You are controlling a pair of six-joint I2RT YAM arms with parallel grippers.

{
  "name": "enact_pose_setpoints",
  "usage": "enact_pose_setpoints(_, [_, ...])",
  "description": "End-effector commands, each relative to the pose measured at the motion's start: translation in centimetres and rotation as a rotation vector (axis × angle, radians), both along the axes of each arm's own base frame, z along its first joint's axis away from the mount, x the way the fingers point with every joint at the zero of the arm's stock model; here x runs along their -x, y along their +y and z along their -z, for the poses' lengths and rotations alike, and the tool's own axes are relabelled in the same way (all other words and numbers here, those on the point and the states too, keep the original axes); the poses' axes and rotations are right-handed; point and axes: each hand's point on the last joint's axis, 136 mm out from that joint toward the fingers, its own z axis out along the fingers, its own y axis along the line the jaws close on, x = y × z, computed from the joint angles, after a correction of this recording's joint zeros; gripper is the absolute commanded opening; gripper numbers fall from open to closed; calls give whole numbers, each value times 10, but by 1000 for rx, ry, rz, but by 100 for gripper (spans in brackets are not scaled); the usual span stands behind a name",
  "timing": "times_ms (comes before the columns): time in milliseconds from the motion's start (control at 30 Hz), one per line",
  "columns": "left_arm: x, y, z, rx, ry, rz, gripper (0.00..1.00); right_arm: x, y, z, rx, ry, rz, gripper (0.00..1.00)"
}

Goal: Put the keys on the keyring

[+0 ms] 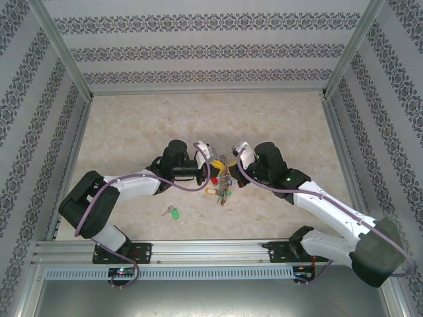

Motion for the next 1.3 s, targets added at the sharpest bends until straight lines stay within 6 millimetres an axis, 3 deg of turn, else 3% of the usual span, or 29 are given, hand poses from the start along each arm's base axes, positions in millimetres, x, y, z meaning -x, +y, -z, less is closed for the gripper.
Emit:
enact_pose_setpoints(0, [-11, -1, -17, 58, -47, -44, 0, 2, -8, 0, 7, -2, 44, 0])
enact_pose_setpoints(467, [11, -2, -9, 15, -45, -17, 0, 4, 7, -14, -45, 17, 21, 0])
enact_pose_setpoints(900, [14, -4, -2, 7, -73, -46, 0, 8, 7, -32, -72, -27, 17, 0])
enact_pose_setpoints(1267, [19, -4, -3, 46, -92, -67, 0, 8, 8, -23, -53, -4, 11, 0])
